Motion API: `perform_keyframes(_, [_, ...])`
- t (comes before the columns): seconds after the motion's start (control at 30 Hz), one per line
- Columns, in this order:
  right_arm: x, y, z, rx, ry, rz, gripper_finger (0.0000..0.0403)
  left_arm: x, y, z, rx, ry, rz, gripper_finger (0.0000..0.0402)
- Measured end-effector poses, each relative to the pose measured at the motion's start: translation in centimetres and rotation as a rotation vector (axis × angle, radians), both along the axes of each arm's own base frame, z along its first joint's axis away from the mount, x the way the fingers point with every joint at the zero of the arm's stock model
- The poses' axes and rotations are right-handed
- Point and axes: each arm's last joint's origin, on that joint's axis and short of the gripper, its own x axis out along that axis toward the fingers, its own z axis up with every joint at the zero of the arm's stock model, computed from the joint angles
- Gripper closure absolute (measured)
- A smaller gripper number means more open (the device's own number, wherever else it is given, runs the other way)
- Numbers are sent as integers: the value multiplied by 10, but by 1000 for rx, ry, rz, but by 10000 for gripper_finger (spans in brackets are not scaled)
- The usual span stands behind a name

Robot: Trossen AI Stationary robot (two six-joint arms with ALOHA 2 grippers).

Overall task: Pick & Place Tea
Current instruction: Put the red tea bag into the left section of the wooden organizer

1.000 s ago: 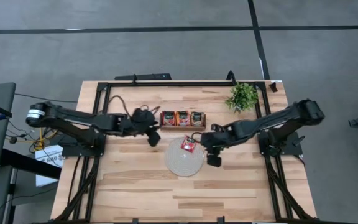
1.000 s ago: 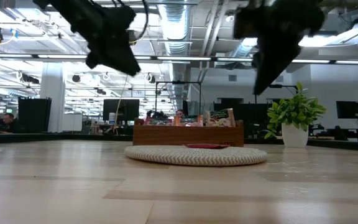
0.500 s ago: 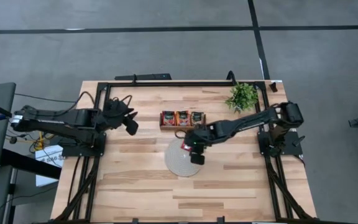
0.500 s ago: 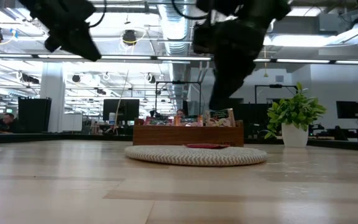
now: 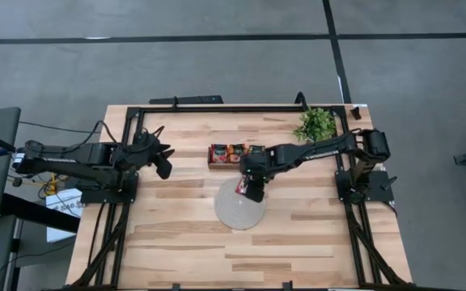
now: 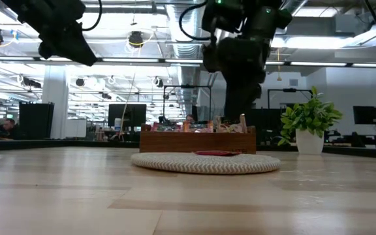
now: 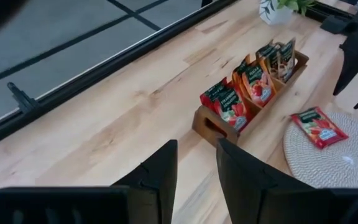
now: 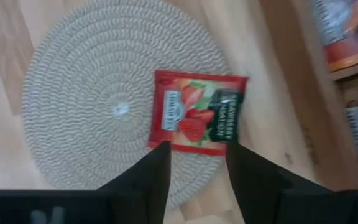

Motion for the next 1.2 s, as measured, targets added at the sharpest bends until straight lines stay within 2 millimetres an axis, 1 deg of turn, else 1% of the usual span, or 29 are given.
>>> perform_keyframes(0.2, [2,-3,-9,17,38,-50,232,0,0,0,22,16,-16,298])
perform_keyframes(0.27, [-1,-7,-13,22,81,-77,227,0,0,0,23,16,-16,298])
perform_keyframes(0.37, [-2,-14,-13,28,85,-116,221,0,0,0,23,17,-17,298])
perform_keyframes(0.5, [-2,-22,-18,43,115,-152,213,0,0,0,35,22,-26,298])
perform_keyframes(0.57, [2,-23,-24,66,111,-148,210,1,0,1,37,18,-27,298])
perform_keyframes(0.63, [0,-22,-32,80,157,-143,209,0,0,1,37,19,-27,298])
perform_keyframes(0.7, [4,-21,-36,83,150,-146,208,1,0,1,38,19,-28,298])
perform_keyframes(0.77, [3,-21,-39,84,169,-147,210,1,0,1,39,15,-28,298])
perform_keyframes(1.03, [4,-22,-39,48,164,-159,217,1,0,1,40,15,-30,298])
perform_keyframes(1.2, [4,-23,-39,35,161,-183,216,1,0,2,40,6,-29,298])
